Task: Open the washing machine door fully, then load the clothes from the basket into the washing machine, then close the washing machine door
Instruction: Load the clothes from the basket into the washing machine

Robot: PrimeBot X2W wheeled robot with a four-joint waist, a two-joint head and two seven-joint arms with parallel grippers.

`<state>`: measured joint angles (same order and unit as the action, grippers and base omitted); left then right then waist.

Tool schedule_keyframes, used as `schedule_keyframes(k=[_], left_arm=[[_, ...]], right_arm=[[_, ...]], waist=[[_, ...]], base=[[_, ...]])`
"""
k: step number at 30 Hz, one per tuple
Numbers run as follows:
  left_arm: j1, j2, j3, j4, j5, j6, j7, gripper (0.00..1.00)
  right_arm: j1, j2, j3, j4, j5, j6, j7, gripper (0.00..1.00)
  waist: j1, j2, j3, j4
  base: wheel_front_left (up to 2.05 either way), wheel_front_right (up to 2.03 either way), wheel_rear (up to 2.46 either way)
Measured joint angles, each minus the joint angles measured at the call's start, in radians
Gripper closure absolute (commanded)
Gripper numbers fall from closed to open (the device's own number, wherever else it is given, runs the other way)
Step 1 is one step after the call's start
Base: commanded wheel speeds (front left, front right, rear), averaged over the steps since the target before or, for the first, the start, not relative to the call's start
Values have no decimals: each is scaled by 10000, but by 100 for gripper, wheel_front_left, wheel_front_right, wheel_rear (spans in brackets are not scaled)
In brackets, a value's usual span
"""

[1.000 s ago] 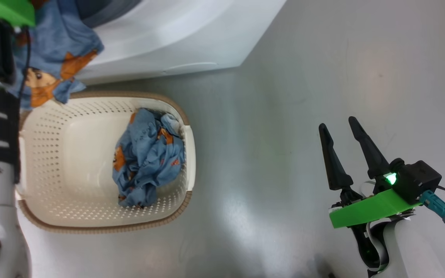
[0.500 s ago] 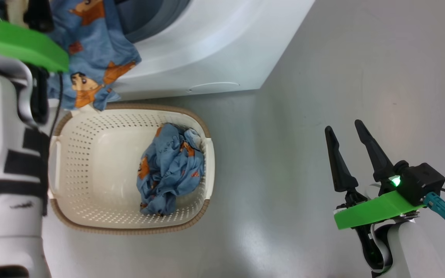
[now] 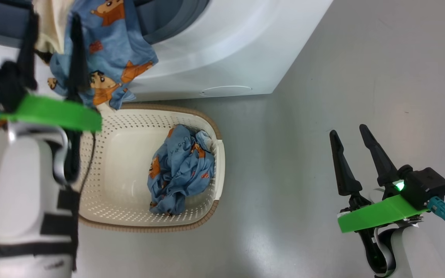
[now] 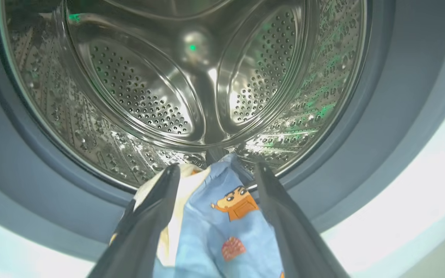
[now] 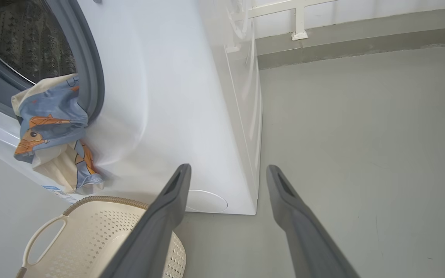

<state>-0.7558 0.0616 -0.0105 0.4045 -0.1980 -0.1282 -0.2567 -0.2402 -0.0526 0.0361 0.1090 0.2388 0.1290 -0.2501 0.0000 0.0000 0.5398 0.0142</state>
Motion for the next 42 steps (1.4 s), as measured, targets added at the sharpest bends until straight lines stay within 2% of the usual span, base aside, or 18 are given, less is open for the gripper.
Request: schedule_keyframes(k=[20,35,42], left_arm=[[2770,-305,614,-2125,48,21,0,0],[4261,-314,514,-2729,0,545,0,0],[4834,-311,516,-2853,59,577,2,0]], right_arm=[[3,-2,21,-2,-100,0,0,0],[3,-4,67,27,-192,0,0,0],[4,-2,67,31,-249,0,0,0]], waist=[[0,0,-36,125],[0,0,-157,155],[0,0,-199,122]], base=[[0,0,0],[0,0,0],[0,0,0]])
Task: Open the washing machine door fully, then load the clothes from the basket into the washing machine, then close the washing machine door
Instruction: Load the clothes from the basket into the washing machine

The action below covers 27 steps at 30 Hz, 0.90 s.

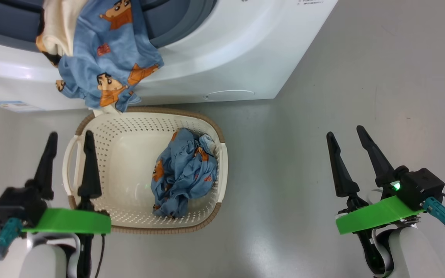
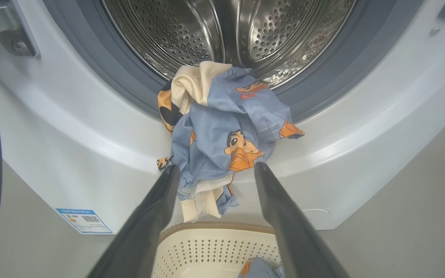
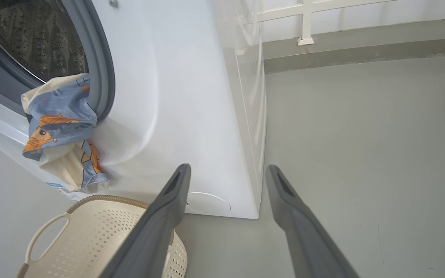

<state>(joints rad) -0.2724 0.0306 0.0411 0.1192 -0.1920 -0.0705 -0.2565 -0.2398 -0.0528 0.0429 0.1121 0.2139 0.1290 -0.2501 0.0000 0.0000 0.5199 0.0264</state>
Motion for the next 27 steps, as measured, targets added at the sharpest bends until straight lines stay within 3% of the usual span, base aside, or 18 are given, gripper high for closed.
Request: schedule_keyframes(k=[17,27], left_arm=[[918,8,-73,-255,-173,408,0,0],[919,10,-73,-178,-261,408,0,0]], right_arm=[[0,-2,-13,52,0,0,0,0],[0,-2,-13,67,0,0,0,0]], waist=[[0,0,-70,-21],[0,0,-107,-58]], base=[[0,0,0],[0,0,0]])
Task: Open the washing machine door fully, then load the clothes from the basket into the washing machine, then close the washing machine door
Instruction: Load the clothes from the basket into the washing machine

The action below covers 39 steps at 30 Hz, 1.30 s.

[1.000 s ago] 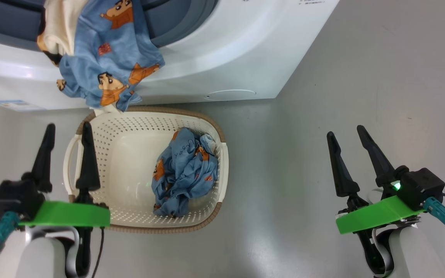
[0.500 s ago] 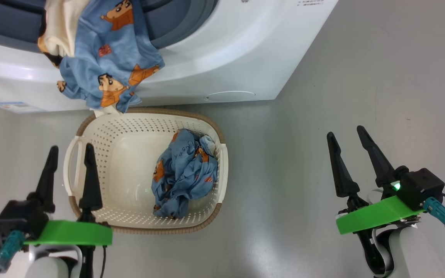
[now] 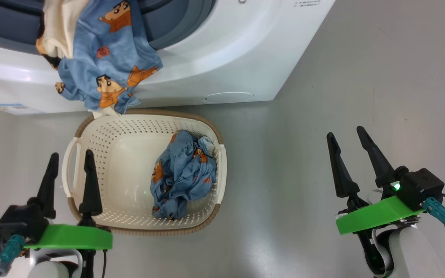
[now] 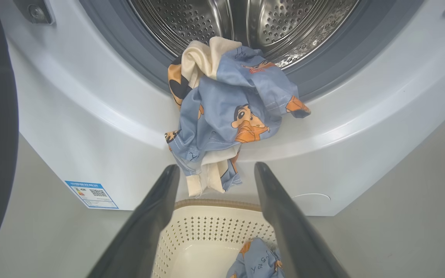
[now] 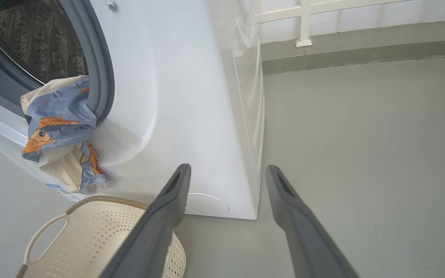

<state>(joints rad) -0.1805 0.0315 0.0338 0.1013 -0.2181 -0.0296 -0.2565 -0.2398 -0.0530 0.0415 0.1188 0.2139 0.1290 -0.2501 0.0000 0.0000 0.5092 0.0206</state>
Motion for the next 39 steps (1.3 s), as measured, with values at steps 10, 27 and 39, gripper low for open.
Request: schedule_keyframes(k=[10,27,39], left_arm=[[-5,0,-29,25,-6,2,0,0],[-1850,-8,42,1081,-196,-257,0,0],[-3578,-75,144,2853,-257,-732,0,0]], right_arm=[[0,0,0,0,0,0,0,0],[-8,0,96,12,0,0,0,0],[-40,0,113,52,2,0,0,0]], waist=[[0,0,34,12],[0,0,223,-105],[-1,0,590,-282]], base=[[0,0,0],[0,0,0],[0,0,0]])
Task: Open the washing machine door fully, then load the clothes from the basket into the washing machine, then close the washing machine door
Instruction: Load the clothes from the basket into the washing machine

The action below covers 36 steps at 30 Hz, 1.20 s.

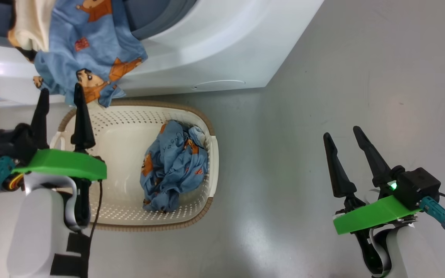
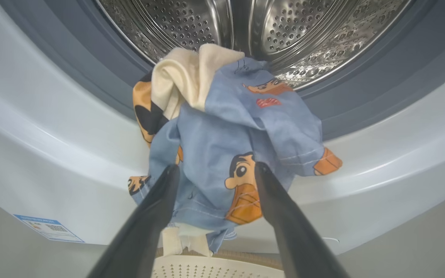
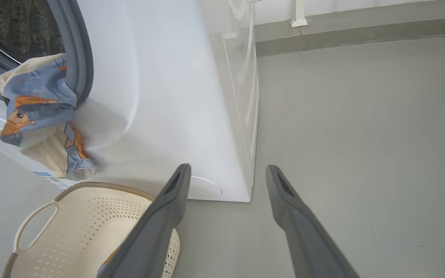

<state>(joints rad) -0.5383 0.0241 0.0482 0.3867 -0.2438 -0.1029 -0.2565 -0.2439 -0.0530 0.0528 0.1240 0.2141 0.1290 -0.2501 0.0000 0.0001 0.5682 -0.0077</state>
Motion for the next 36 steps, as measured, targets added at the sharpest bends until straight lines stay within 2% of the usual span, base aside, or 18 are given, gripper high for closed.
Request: schedule_keyframes(k=[9,20,27,32,33,35,36], left_arm=[[-1080,10,127,1925,-431,-178,0,0],[-2337,453,-23,3743,-1118,-253,2,0],[-3283,794,-928,4257,-2272,-253,0,0],[-3728,1304,-1417,4278,-3007,-253,2,0],[-3726,1384,-1505,4192,-3135,-253,17,24],[-3670,1513,-1760,4031,-3358,-251,21,83],[-3627,1526,-1831,3919,-3484,-251,27,100]], right_arm=[[-41,2,29,6,0,0,0,0],[-95,2,73,-17,33,0,0,0],[-289,0,75,-109,61,0,0,0],[-299,0,194,-107,88,0,0,0],[-301,2,217,-107,100,0,0,0],[-305,2,238,-104,190,0,0,0],[-307,2,234,-98,219,0,0,0]], waist=[[0,0,343,-136],[0,0,837,-291],[0,0,1171,-370],[0,0,1321,-446],[0,0,1336,-467],[0,0,1342,-498],[1,0,1331,-501]], base=[[0,0,0],[0,0,0],[0,0,0],[0,0,0],[0,0,0],[0,0,0],[0,0,0]])
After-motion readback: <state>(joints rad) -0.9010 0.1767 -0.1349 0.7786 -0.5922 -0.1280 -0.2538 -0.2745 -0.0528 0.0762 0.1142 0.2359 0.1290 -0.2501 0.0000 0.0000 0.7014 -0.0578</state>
